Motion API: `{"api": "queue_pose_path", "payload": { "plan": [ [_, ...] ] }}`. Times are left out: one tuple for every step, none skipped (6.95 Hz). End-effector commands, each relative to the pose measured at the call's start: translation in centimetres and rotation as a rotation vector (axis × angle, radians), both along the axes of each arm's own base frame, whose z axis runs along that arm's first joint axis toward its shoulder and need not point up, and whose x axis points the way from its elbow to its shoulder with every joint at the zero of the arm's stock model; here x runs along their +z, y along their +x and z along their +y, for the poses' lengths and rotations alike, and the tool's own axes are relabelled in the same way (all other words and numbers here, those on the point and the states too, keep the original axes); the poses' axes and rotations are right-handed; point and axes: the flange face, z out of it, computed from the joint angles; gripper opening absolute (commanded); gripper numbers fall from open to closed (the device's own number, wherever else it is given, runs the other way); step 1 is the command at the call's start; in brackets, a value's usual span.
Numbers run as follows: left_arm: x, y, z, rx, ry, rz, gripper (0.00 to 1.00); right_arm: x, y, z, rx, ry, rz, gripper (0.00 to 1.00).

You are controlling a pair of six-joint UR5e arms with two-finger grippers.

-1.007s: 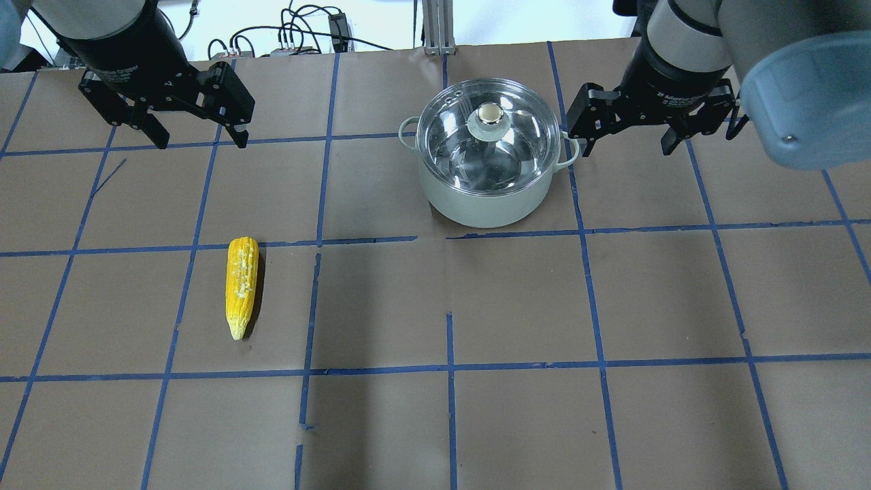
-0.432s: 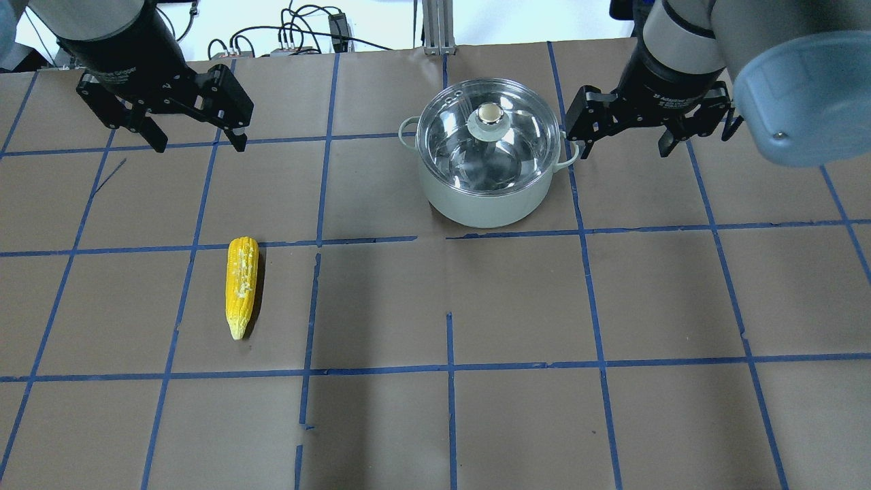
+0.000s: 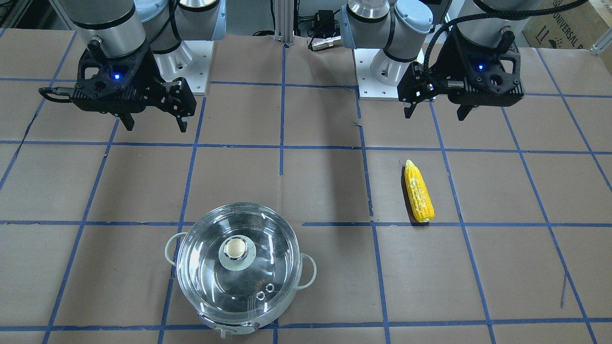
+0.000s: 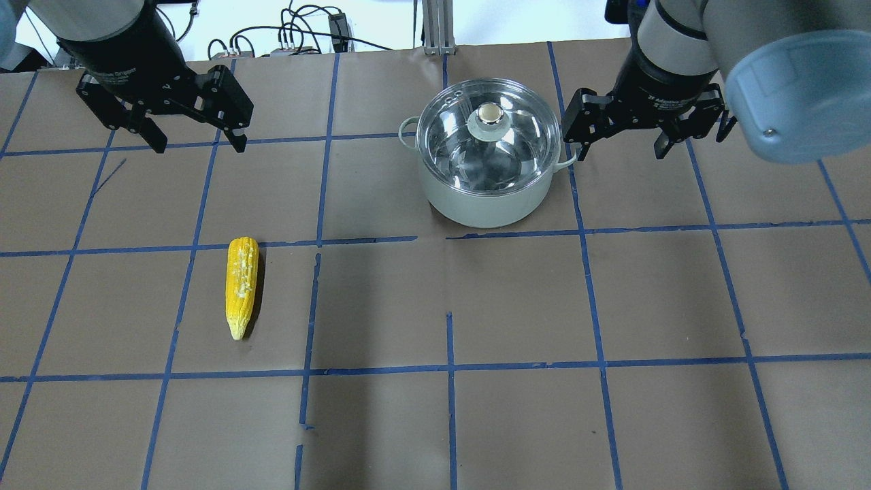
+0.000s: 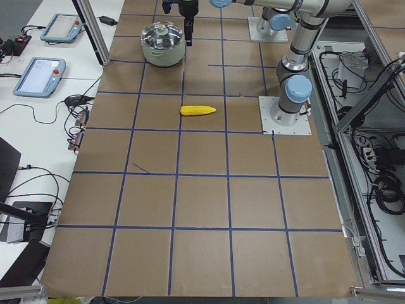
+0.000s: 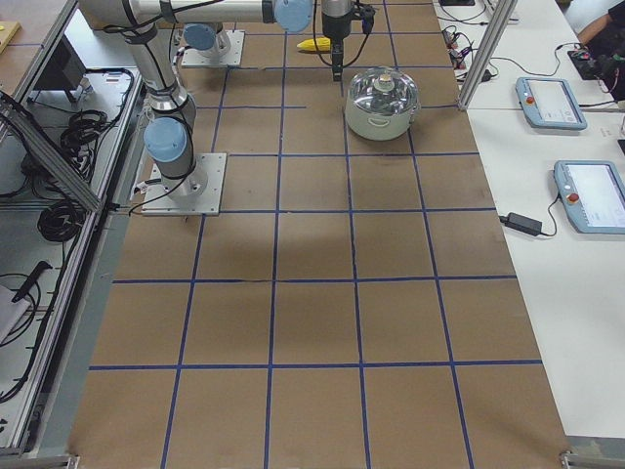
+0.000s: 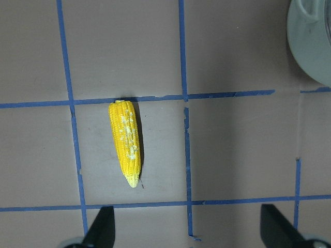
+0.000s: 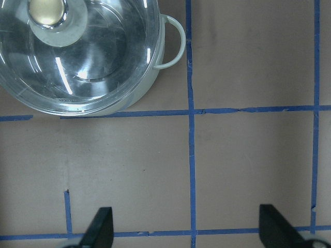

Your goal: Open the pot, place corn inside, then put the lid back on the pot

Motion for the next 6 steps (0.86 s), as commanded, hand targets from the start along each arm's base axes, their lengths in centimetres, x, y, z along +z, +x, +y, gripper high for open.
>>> {"api": "queue_pose_path", "payload": {
  "plan": [
    [-0.1,0.0,-0.1,0.000,0.001,0.000,1.00,0.8,2.2,-1.6,0.030,-0.013,-0.009,0.99],
    [0.0,0.0,-0.1,0.000,-0.001,-0.001,1.00,0.9,5.2,-3.3,0.066,-0.019,-0.011,0.99],
    [-0.1,0.0,-0.1,0.000,0.001,0.000,1.00,-0.1,8.3,-5.0,0.079,-0.009,-0.013,0.99],
    [-0.1,0.0,-0.2,0.000,0.001,0.000,1.00,-2.0,9.9,-7.4,0.067,0.004,-0.015,0.98],
    [-0.3,0.0,-0.2,0.000,0.004,0.000,1.00,-4.7,10.9,-9.9,0.075,0.003,-0.016,0.98],
    [-0.3,0.0,-0.3,0.000,0.002,0.001,1.00,-7.9,11.6,-12.7,0.087,-0.011,-0.018,0.98]
  ]
}}
